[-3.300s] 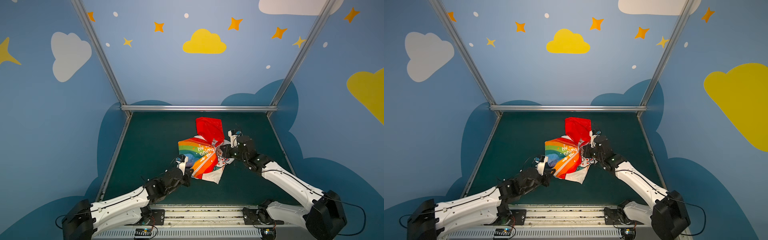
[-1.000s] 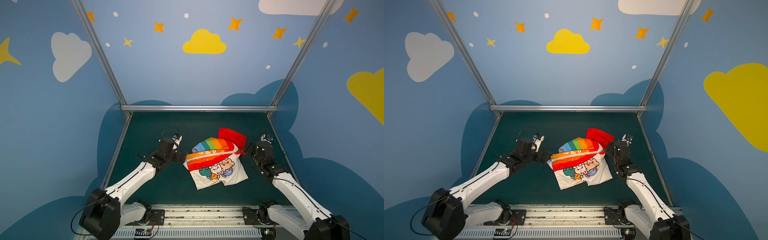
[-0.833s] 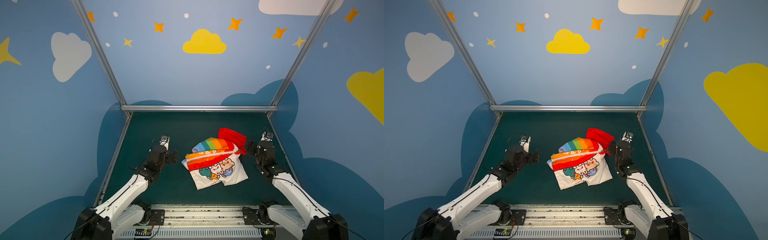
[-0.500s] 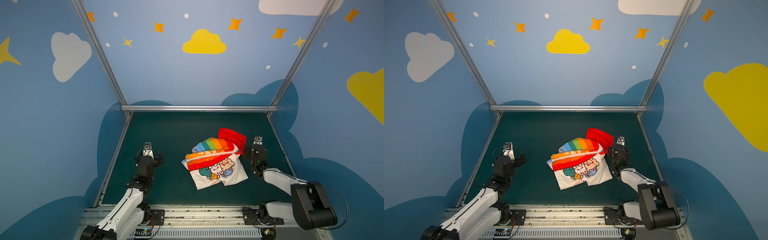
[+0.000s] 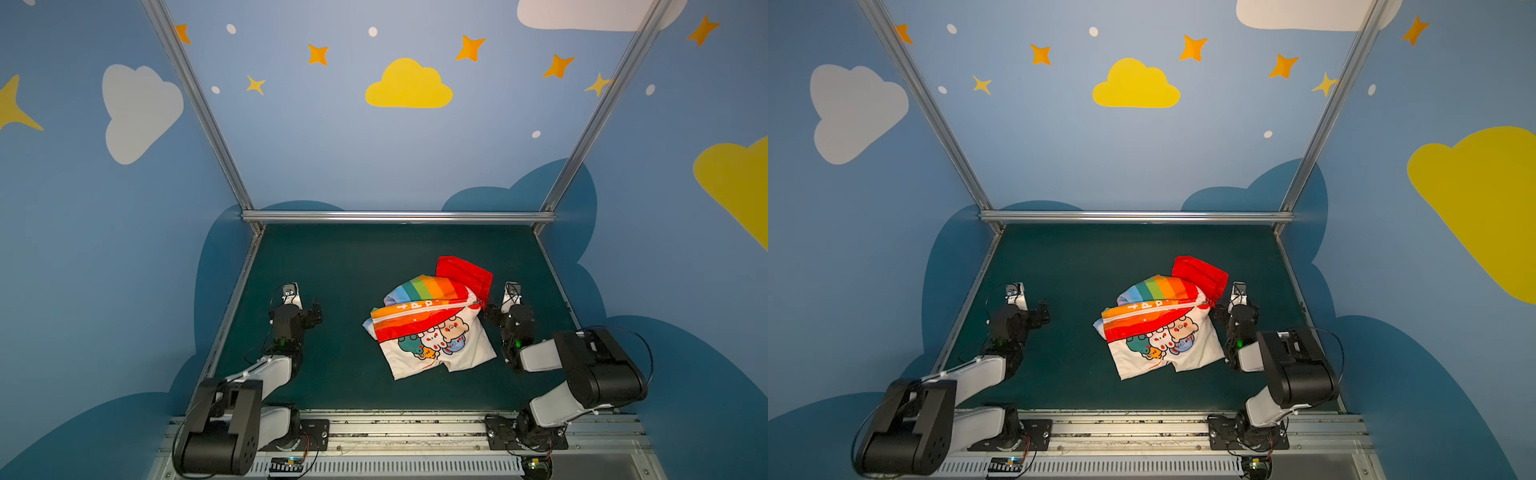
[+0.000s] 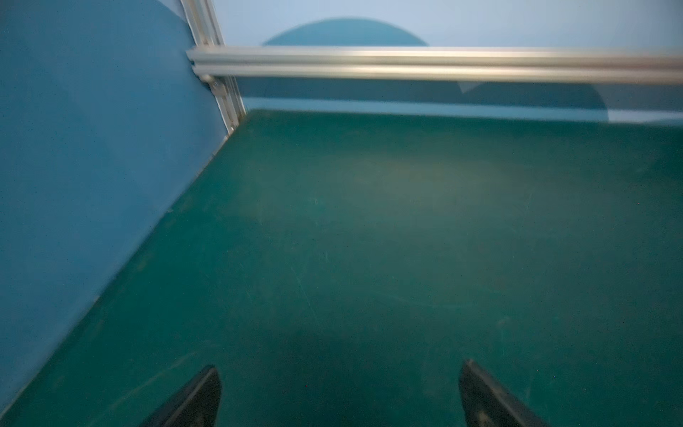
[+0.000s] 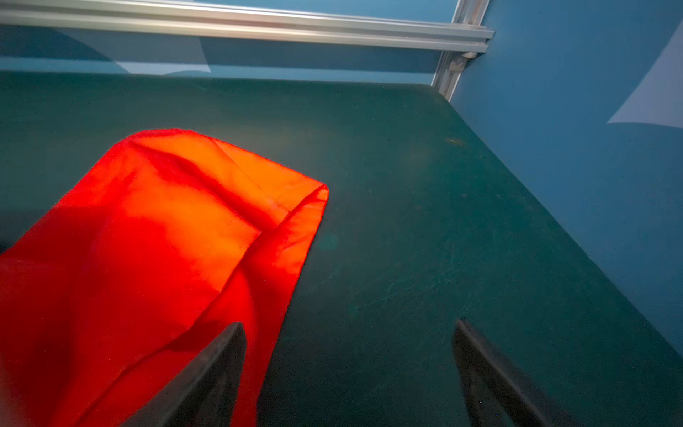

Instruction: Zip up the jacket

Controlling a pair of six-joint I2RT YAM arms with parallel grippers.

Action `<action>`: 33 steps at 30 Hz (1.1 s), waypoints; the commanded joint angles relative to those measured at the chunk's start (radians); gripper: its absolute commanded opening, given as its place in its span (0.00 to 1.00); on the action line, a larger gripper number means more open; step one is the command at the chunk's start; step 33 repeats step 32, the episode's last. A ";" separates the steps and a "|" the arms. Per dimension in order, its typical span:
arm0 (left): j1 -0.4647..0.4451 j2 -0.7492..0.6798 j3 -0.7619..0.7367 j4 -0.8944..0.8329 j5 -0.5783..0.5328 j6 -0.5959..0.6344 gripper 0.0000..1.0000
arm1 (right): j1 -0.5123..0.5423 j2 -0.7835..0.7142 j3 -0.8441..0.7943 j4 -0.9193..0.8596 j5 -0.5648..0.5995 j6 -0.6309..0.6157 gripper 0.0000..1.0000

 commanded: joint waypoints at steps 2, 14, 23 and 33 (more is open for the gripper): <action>0.004 0.127 0.065 0.156 0.113 0.053 0.99 | -0.023 -0.038 0.065 -0.056 -0.089 -0.005 0.88; 0.032 0.240 0.160 0.084 0.193 0.050 0.99 | -0.055 -0.030 0.131 -0.169 -0.136 0.017 0.88; 0.032 0.241 0.158 0.090 0.191 0.050 0.99 | -0.057 -0.036 0.135 -0.188 -0.138 0.020 0.89; 0.032 0.241 0.157 0.092 0.192 0.051 0.99 | -0.075 -0.039 0.146 -0.210 -0.180 0.028 0.89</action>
